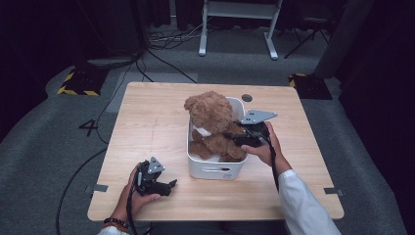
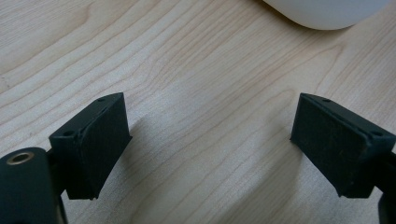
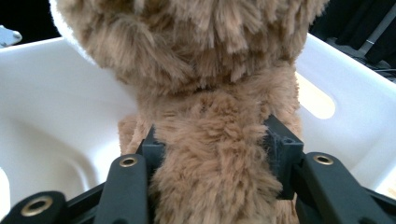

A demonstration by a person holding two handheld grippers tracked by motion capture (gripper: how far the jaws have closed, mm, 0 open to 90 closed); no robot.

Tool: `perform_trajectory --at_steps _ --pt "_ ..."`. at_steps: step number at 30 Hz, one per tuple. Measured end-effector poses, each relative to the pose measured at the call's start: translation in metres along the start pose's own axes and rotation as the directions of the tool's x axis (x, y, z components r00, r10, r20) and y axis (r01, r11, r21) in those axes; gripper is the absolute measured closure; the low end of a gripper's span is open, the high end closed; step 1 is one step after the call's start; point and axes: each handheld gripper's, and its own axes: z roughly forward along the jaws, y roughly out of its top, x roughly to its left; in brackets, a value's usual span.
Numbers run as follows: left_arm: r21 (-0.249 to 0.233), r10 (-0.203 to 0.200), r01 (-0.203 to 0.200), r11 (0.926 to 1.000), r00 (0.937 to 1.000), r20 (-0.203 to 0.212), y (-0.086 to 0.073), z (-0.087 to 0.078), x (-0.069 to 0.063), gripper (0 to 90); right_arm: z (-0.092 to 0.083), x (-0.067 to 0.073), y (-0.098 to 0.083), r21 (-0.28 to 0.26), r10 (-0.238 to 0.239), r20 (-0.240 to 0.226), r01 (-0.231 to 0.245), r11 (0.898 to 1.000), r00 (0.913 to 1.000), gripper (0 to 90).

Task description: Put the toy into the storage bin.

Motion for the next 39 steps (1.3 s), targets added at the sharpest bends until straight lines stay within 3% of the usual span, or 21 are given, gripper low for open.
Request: perform_trajectory --at_steps 11,33,39 --pt "0.000 0.000 0.000 1.0000 1.0000 0.000 0.0000 0.0000 0.0000 11.5 0.0000 -0.0032 -0.0004 0.012 0.017 -0.015 -0.017 1.000 0.9997 46.5" --pt "0.000 0.000 0.000 1.0000 1.0000 0.000 0.0000 0.0000 0.0000 11.5 -0.0015 -0.0052 -0.0009 0.012 0.038 0.020 -0.039 0.999 0.9991 37.8" --pt "0.000 0.000 0.000 1.0000 1.0000 0.000 0.0000 0.0000 0.0000 11.5 -0.0015 -0.0037 -0.0001 0.017 0.025 0.028 -0.026 1.000 0.9993 40.2"
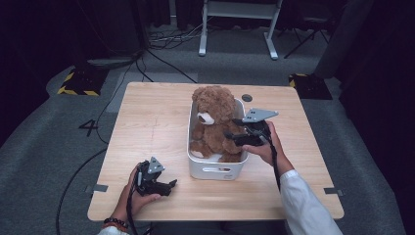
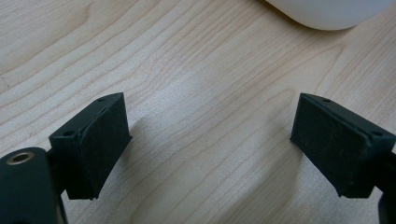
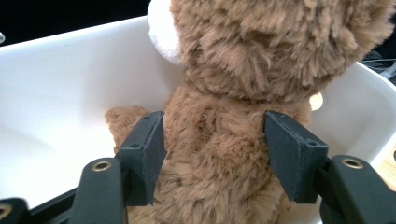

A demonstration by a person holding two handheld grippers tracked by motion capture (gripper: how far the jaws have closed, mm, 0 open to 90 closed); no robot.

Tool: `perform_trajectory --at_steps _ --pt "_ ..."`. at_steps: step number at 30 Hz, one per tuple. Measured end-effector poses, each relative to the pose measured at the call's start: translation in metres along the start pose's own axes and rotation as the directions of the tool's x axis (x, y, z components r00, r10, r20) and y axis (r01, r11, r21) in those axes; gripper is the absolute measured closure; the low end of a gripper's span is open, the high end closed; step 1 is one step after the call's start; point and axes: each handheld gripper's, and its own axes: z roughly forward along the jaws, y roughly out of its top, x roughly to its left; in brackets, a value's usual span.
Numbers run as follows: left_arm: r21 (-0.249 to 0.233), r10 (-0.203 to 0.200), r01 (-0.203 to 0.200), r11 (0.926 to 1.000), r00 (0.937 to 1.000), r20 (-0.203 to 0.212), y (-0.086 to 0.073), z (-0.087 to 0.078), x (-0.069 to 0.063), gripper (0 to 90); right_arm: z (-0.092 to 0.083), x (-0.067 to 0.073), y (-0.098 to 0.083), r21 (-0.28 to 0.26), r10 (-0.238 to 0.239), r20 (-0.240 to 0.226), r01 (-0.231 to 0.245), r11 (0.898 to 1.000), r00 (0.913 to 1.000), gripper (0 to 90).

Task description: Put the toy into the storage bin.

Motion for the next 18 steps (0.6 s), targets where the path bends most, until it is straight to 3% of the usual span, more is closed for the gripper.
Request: perform_trajectory --at_steps 18 --pt "0.000 0.000 0.000 1.0000 1.0000 0.000 0.0000 0.0000 0.0000 11.5 -0.0043 0.0008 0.0006 0.005 -0.004 0.028 0.004 1.000 0.9996 40.3"
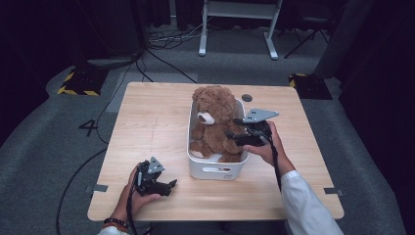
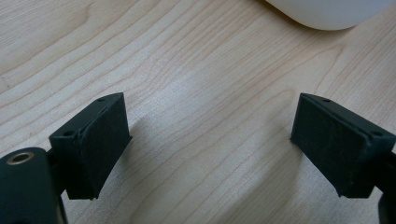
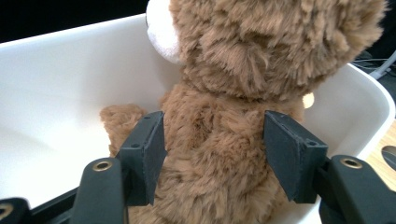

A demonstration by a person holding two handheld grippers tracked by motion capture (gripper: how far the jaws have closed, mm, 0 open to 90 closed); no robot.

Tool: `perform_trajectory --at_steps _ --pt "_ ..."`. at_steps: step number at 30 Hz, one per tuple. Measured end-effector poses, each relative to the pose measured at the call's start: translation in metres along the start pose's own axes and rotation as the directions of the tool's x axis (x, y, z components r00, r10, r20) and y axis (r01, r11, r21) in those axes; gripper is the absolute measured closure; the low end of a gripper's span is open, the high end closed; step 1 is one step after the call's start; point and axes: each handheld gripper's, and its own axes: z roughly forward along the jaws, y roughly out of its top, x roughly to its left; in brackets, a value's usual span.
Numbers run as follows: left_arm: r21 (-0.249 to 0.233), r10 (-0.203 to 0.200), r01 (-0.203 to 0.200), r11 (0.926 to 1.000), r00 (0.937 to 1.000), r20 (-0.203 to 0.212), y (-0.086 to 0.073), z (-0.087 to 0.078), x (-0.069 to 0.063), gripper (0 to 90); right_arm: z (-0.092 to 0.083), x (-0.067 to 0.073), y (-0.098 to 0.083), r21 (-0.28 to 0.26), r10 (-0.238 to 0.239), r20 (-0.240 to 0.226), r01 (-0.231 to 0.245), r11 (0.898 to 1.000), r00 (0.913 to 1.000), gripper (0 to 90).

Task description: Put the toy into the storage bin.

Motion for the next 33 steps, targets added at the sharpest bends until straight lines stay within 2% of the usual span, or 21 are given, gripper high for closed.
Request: perform_trajectory --at_steps 8,17,33 --pt "0.000 0.000 0.000 1.0000 1.0000 -0.001 0.000 0.000 0.000 11.5 -0.008 -0.003 -0.003 0.005 -0.005 0.010 0.004 1.000 0.9999 39.8" --pt "0.000 0.000 0.000 1.0000 1.0000 0.000 0.000 0.000 0.000 11.5 -0.014 -0.005 -0.007 0.016 0.002 0.033 -0.003 1.000 0.9994 33.9" --pt "0.000 0.000 0.000 1.0000 1.0000 0.000 0.000 0.000 0.000 11.5 -0.030 -0.005 -0.006 -0.013 -0.016 0.053 0.017 1.000 0.9985 26.6"
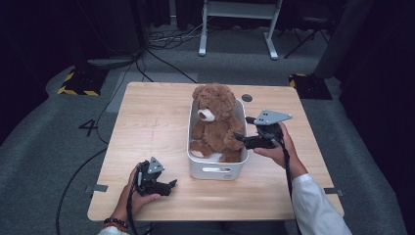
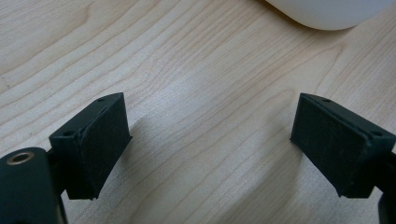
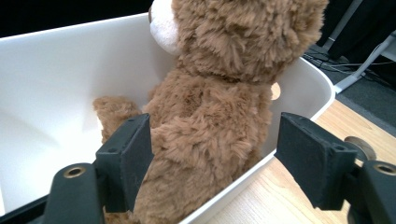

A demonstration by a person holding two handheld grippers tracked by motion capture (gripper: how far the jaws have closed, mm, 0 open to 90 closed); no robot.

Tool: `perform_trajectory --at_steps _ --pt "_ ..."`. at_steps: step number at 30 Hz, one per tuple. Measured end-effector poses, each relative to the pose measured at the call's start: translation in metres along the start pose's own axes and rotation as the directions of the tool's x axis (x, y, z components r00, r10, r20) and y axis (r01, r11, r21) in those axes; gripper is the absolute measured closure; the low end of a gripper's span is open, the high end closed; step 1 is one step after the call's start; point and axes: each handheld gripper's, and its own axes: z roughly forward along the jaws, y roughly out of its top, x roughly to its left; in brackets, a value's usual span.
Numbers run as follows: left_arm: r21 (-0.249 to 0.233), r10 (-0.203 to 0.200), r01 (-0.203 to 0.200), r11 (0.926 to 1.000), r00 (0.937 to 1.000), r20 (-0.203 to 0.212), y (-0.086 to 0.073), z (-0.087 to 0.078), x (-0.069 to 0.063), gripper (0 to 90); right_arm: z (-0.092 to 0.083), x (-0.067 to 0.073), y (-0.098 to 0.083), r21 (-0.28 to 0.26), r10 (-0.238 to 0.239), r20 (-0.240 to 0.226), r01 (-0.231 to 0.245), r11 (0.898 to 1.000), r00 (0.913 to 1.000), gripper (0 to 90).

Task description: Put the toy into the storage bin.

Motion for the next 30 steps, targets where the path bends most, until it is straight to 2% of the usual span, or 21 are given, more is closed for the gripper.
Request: perform_trajectory --at_steps 13,30 --pt "0.002 0.001 -0.001 1.0000 1.0000 0.002 0.000 0.000 0.000 11.5 -0.021 -0.004 -0.003 -0.001 -0.030 0.041 0.030 1.000 0.9987 25.2" --pt "0.002 0.001 -0.001 1.0000 1.0000 0.002 0.000 0.000 0.000 11.5 -0.050 -0.008 -0.010 0.024 -0.062 0.086 0.060 0.998 0.9943 25.2"
